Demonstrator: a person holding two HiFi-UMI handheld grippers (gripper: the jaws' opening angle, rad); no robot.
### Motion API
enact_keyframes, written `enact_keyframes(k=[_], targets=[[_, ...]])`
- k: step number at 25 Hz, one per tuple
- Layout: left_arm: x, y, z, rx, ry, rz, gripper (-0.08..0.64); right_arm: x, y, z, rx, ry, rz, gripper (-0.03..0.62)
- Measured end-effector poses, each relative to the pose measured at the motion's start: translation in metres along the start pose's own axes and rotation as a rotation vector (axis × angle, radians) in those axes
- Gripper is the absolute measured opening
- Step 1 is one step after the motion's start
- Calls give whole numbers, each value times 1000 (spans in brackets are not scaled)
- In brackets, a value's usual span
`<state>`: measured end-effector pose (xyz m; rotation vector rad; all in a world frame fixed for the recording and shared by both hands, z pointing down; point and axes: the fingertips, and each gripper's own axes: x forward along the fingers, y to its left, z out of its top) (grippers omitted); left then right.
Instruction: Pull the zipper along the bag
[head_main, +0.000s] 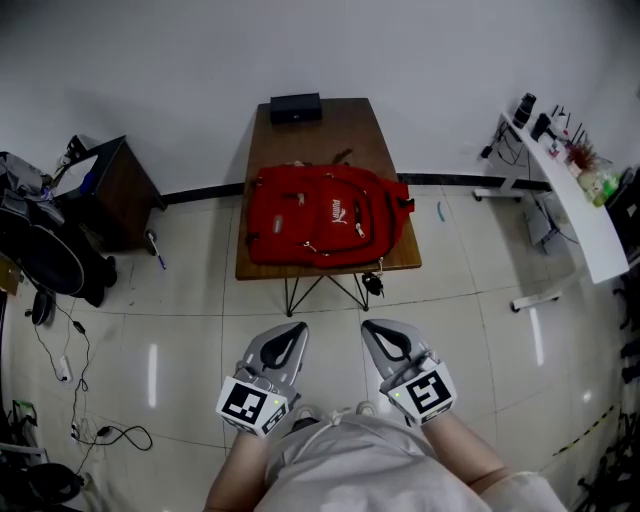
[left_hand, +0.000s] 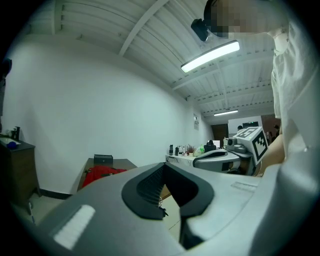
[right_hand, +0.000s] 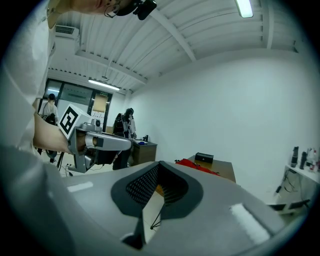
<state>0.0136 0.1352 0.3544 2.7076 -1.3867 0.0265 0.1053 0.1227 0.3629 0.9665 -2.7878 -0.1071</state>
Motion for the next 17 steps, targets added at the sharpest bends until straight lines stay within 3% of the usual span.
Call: enact_keyframes(k=[17], targets=[[18,-4,-2,13,34,-23,6,-2,-15,-7,12,16,-16,5]])
